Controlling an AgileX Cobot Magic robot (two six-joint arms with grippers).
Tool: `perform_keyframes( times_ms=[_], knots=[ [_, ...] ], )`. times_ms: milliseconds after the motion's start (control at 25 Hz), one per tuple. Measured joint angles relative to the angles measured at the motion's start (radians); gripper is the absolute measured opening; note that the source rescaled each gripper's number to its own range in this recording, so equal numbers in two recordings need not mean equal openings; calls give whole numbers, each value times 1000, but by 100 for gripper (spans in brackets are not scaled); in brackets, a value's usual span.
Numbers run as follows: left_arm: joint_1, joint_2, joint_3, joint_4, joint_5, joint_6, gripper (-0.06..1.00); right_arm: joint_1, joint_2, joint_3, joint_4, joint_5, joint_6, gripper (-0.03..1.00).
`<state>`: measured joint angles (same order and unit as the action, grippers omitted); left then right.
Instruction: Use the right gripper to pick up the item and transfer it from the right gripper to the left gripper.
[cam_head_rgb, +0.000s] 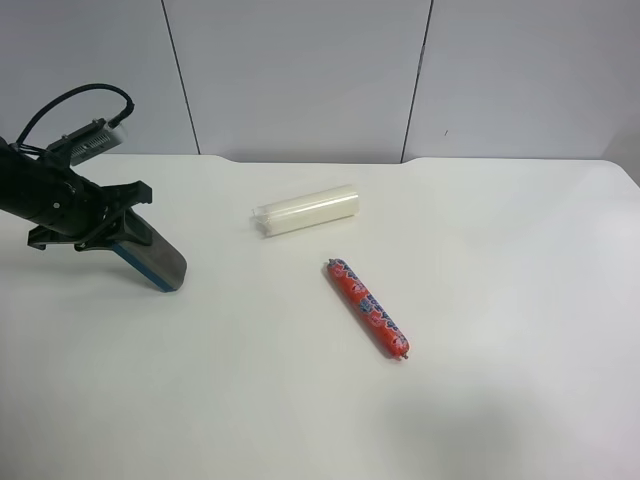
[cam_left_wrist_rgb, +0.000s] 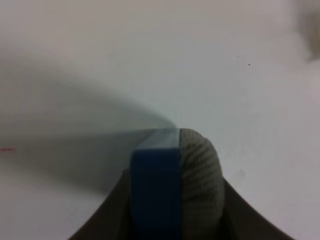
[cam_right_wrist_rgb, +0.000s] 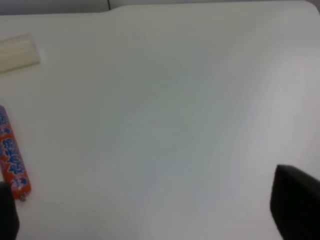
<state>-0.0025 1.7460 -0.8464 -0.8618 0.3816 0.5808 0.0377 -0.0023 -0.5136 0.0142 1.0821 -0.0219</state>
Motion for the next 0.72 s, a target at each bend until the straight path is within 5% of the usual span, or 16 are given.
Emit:
perform_keyframes(
  times_ms=[40,160,240,400,720],
  knots=[
    [0,1,0,2,-7,9,12,0,0,0,0,0,0,99],
    [0,13,2,8,-58,16,68,0,0,0,0,0,0,99],
    [0,16,2,11,-98,18,90,0,0,0,0,0,0,99],
    [0,16,3,11,-126,21,99,0,0,0,0,0,0,99],
    [0,-1,3,12,-126,22,99,0,0,0,0,0,0,99]
  ],
)
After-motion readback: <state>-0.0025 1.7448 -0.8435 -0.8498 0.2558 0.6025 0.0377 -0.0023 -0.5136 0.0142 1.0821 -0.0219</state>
